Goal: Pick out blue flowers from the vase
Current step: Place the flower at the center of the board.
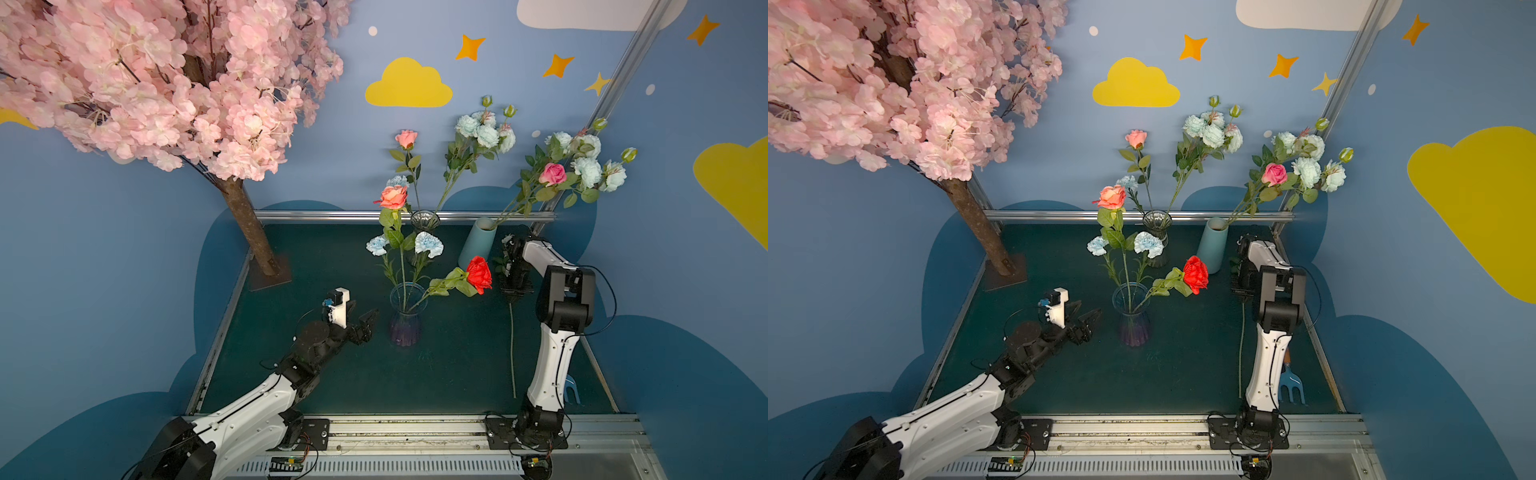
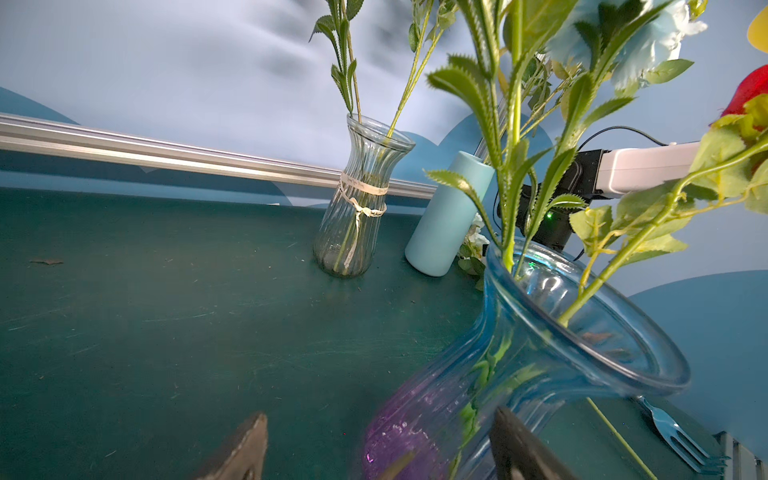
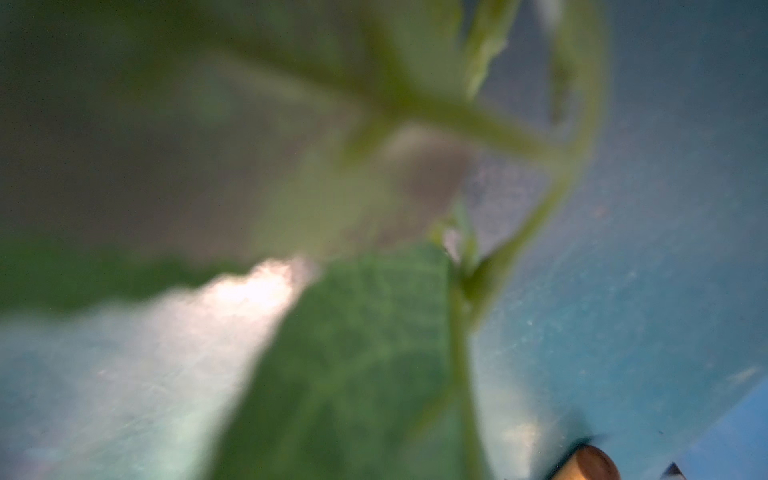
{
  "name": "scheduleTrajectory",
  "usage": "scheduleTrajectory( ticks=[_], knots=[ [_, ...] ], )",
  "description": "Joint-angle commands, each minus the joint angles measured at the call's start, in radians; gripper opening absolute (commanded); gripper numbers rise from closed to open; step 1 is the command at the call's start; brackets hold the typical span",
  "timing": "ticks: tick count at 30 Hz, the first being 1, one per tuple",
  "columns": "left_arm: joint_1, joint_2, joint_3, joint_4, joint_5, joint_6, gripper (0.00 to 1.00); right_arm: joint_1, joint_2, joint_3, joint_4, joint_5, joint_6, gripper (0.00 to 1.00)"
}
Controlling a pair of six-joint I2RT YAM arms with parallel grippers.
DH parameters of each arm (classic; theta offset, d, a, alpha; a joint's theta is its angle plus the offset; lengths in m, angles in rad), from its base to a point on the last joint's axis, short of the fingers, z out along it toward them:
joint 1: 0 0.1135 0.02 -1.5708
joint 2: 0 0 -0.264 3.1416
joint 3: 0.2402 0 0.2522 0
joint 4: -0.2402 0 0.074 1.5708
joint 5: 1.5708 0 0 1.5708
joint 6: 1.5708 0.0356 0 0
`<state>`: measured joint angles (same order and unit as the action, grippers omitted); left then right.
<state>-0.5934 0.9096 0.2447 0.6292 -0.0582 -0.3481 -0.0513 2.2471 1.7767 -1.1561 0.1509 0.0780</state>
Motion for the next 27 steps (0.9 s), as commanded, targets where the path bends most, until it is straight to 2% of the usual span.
scheduleTrajectory(
  ticks=[1,4,7,11,15,20,22,25,27],
  knots=[
    [0.006,0.002,0.01,0.017,0.009,-0.007,0.84,0.003,0.003,0.01,-0.021,0.042,-0.003,0.19],
    [0.006,0.0,0.009,0.018,0.009,-0.007,0.84,0.001,-0.015,-0.004,-0.015,0.023,0.009,0.33],
    [0.007,-0.002,0.008,0.018,0.009,-0.008,0.84,0.002,-0.078,-0.064,0.025,-0.007,0.023,0.42],
    [0.007,0.0,0.008,0.019,0.011,-0.008,0.84,0.001,-0.245,-0.212,0.127,-0.032,0.049,0.48],
    [0.007,0.003,0.01,0.017,0.009,-0.008,0.84,0.011,-0.509,-0.427,0.282,-0.084,0.076,0.48],
    [0.008,0.009,0.014,0.013,0.003,-0.01,0.83,0.091,-0.904,-0.787,0.604,-0.206,0.084,0.49],
    [0.01,0.012,0.018,0.009,0.002,-0.01,0.83,0.123,-1.048,-0.96,0.797,-0.277,0.116,0.49],
    [0.009,-0.002,0.019,0.0,0.004,-0.007,0.83,0.163,-1.195,-1.256,1.233,-0.347,0.19,0.49],
    [0.007,-0.026,0.02,-0.016,0.017,0.006,0.83,0.174,-1.246,-1.322,1.341,-0.401,0.22,0.49]
  ],
)
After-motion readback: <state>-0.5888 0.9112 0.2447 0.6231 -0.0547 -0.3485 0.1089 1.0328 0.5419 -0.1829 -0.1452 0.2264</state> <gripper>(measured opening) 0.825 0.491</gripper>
